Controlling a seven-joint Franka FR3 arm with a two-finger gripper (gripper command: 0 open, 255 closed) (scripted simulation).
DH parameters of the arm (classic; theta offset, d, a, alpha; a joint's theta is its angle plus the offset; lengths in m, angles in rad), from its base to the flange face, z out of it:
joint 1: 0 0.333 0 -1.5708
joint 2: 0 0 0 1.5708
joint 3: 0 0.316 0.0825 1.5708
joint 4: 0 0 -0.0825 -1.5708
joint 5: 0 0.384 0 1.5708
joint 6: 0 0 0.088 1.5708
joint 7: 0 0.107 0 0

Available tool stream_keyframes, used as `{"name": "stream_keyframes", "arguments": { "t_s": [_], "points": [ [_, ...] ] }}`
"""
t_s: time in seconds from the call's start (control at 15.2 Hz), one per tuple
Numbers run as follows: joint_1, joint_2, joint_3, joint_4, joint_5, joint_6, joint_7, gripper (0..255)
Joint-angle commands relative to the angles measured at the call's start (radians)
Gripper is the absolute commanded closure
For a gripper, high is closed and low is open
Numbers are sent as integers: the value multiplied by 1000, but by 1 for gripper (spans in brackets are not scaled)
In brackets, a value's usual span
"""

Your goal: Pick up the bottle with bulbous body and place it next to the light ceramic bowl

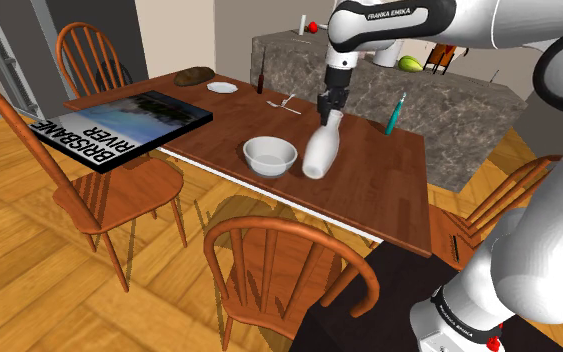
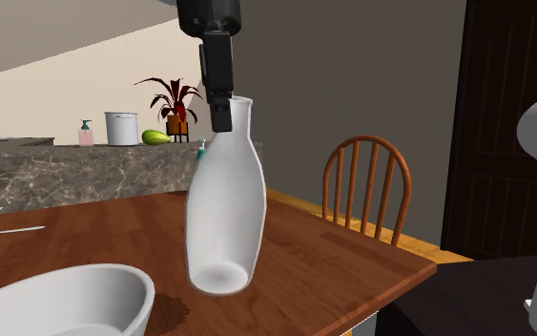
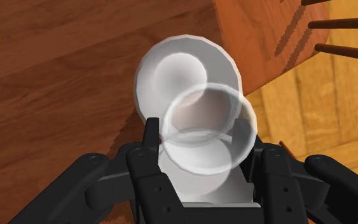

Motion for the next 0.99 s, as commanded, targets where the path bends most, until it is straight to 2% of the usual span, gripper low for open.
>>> {"name": "stream_keyframes", "arguments": {
  "t_s": [0.0,0.66,0.92],
  "points": [
    [0,2,0,-23,1,25,0,255],
    [-1,29,1,-125,10,154,-5,255],
    [-1,29,1,-125,10,154,-5,255]
  ]
}}
